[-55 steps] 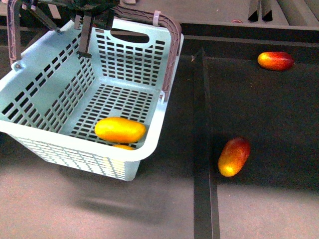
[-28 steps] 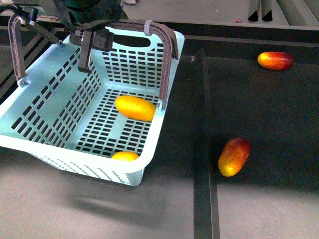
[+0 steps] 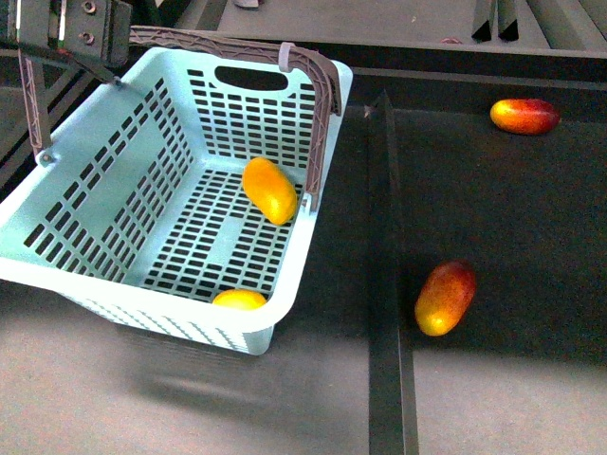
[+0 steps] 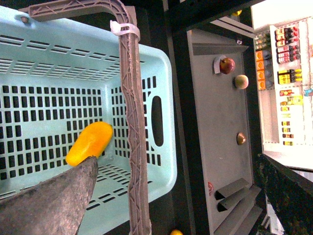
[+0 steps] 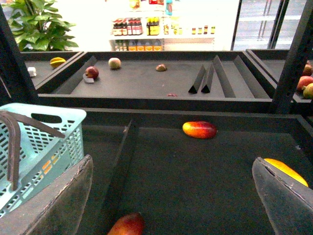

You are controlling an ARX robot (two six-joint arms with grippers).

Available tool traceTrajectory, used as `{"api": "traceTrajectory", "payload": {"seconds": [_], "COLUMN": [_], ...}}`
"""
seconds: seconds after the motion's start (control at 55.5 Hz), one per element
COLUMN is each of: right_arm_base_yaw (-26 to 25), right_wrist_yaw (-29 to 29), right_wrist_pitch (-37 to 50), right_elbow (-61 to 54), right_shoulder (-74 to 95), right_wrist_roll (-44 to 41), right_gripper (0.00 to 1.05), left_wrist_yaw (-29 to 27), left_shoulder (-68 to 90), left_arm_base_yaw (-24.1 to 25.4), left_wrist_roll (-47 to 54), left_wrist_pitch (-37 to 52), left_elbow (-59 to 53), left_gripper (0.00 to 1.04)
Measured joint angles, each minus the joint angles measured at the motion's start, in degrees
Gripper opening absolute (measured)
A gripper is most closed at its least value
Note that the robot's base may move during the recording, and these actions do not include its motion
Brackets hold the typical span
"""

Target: Pick lemon and mango into basket

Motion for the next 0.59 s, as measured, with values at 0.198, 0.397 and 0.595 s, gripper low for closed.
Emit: {"api": "traceTrajectory", "payload": {"seconds": [0.198, 0.397, 0.595], "right_arm_base_yaw": [0.00, 0.00, 0.00], "right_wrist_yaw": [-0.07, 0.13, 0.09], "right_wrist_pitch": [0.02, 0.00, 0.00], "right_elbow": [0.00, 0.00, 0.00], "right_shoulder": [0.00, 0.00, 0.00], "right_wrist_roll": [0.00, 0.00, 0.00], "right_gripper": [0.96, 0.96, 0.96], "left_wrist_yaw": [5.29, 16.92, 23.39], "left_shoulder": [-1.49, -13.73, -24.70], "left_arm_base_yaw": [1.01, 8.02, 14.78], "left_wrist_roll": [10.91, 72.17, 97.50], "left_wrist_pitch": [12.83, 63.73, 68.91], "left_elbow": [-5.09, -34.16, -49.51], "left_gripper": [0.90, 0.53, 0.10]}}
